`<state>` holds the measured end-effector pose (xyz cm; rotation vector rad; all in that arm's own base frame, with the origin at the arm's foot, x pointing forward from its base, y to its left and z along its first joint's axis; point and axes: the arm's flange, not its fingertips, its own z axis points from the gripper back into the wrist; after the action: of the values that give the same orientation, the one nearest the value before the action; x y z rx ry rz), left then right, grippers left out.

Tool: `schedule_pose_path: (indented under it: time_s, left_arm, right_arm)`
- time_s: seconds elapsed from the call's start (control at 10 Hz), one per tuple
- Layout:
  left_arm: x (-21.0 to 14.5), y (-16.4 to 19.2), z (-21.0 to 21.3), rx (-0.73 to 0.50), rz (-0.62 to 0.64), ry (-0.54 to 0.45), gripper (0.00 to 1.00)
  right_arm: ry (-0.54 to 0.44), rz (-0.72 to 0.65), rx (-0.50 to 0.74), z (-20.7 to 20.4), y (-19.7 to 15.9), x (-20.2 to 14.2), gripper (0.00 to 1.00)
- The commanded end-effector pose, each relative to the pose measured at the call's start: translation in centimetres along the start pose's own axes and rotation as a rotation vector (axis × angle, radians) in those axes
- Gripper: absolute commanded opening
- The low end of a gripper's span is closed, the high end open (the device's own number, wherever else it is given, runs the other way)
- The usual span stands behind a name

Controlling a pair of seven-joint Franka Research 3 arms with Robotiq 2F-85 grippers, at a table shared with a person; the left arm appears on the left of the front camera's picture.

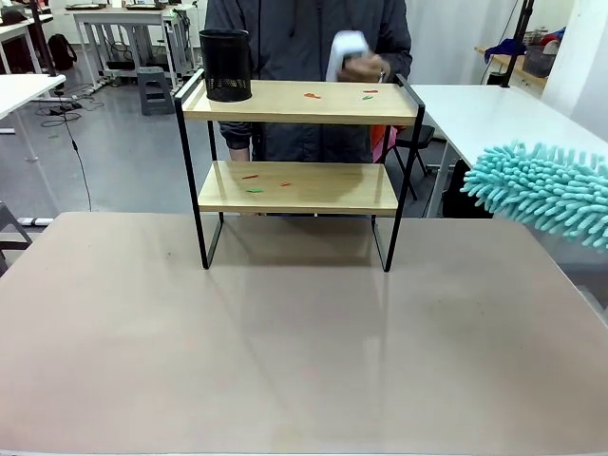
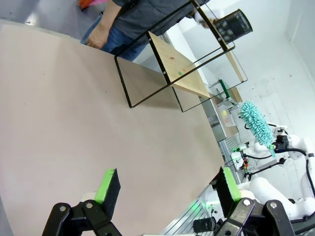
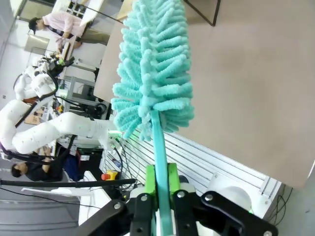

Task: Clean the shelf.
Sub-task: Clean the specific tier of the Shelf with the Duster once objects are removed.

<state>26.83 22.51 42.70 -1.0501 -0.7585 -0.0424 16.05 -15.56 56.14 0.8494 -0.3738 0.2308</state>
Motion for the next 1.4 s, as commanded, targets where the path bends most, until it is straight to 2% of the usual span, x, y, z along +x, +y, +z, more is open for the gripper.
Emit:
schedule_pose_path:
  time_s: [0.0,0.1,0.2,0.3,0.4,0.5,0.6,0.7,0.8,0.9,1.0,1.2,1.3]
  left_arm:
    - [0.2,-0.1,-0.1,-0.015,-0.022,-0.016,1.0]
    - [0.2,-0.1,-0.1,-0.015,-0.022,-0.016,1.0]
    - [0.2,-0.1,-0.1,-0.015,-0.022,-0.016,1.0]
    - [0.2,-0.1,-0.1,-0.015,-0.022,-0.016,1.0]
    - [0.2,-0.1,-0.1,-0.015,-0.022,-0.016,1.0]
    - [0.2,-0.1,-0.1,-0.015,-0.022,-0.016,1.0]
    - [0.2,-0.1,-0.1,-0.015,-0.022,-0.016,1.0]
    - [0.2,-0.1,-0.1,-0.015,-0.022,-0.016,1.0]
    - [0.2,-0.1,-0.1,-0.015,-0.022,-0.016,1.0]
    - [0.2,-0.1,-0.1,-0.015,-0.022,-0.016,1.0]
    - [0.2,-0.1,-0.1,-0.015,-0.022,-0.016,1.0]
    - [0.2,-0.1,-0.1,-0.015,-0.022,-0.016,1.0]
    - [0.2,-0.1,-0.1,-0.015,-0.022,-0.016,1.0]
  right_arm:
    - [0.024,0.153,-0.157,-2.9,5.8,1.1,0.12]
    - [0.024,0.251,-0.211,-6.8,9.2,2.6,0.12]
    - [0.016,0.288,-0.249,-10.6,11.1,4.6,0.12]
    - [0.036,0.304,-0.318,-14.2,12.2,6.4,0.12]
    - [0.029,0.325,-0.321,-16.9,13.3,7.7,0.12]
    - [0.002,0.35,-0.305,-18.7,14.2,8.8,0.12]
    - [0.127,0.36,-0.32,-18.2,13.7,8.5,0.12]
    - [0.049,0.363,-0.322,-17.7,15.2,7.3,0.12]
    - [0.049,0.363,-0.322,-17.7,15.2,7.3,0.12]
    - [0.086,0.377,-0.327,-20.0,14.9,8.4,0.12]
    - [-0.013,0.314,-0.363,-20.3,14.8,9.6,0.12]
    - [0.048,0.327,-0.411,-25.0,14.5,15.0,0.12]
    - [0.003,0.323,-0.416,-26.4,14.5,16.7,0.12]
